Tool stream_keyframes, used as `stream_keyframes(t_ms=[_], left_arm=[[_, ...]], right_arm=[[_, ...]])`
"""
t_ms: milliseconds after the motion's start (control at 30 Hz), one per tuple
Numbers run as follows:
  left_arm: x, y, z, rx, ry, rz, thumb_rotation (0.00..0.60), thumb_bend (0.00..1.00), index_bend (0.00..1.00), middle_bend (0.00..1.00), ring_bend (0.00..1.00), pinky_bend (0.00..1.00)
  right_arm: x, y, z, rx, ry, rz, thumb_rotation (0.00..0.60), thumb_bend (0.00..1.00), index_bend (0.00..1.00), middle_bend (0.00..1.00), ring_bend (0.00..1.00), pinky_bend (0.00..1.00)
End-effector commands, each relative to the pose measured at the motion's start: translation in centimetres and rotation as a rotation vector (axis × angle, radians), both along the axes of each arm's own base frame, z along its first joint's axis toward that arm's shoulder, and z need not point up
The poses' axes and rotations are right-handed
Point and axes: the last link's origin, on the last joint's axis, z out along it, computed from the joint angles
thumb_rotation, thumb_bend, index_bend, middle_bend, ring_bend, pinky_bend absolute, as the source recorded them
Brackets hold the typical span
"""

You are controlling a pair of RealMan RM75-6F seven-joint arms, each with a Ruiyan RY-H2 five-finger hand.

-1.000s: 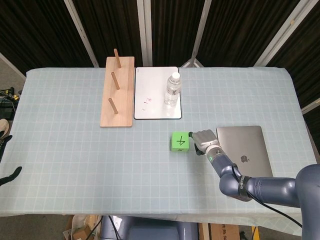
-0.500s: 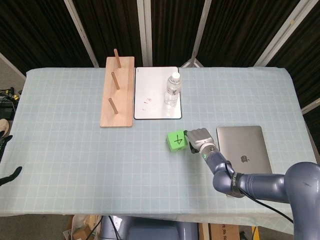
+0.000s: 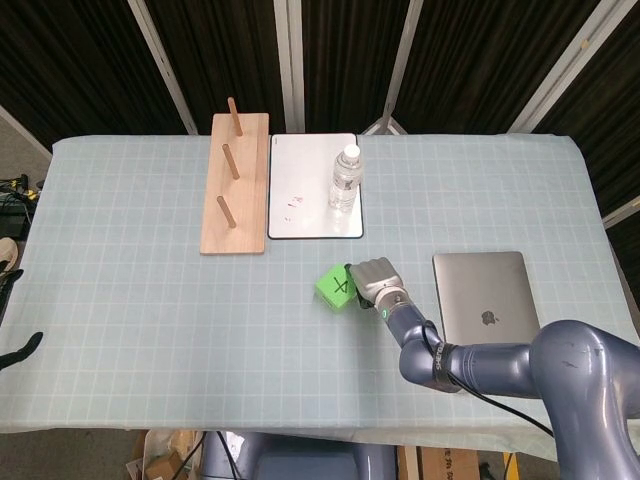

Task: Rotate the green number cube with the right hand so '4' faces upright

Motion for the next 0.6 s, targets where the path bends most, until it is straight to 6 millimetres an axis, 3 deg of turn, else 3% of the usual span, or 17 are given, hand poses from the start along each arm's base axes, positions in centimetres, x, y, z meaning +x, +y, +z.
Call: stream_keyframes(t_ms=[33, 600], left_arm=[[0.0, 0.0, 0.0, -0.001, -0.001, 0.000, 0.600, 0.31, 0.12, 0.00, 0.00, 0.00], [0.0, 0.3, -0.5, -0.016, 0.019, 0.005, 0.600, 0.31, 0.12, 0.00, 0.00, 0.00]], right_arm=[[0.5, 0.2, -0.3, 0.006, -0.011, 0.010, 0.600, 0.83, 0.19, 0.84, 0.85, 0.66], [3.1, 1.0, -0.8, 0.011, -0.065, 0.075, 0.600, 0.83, 0.20, 0.84, 0.85, 0.66]])
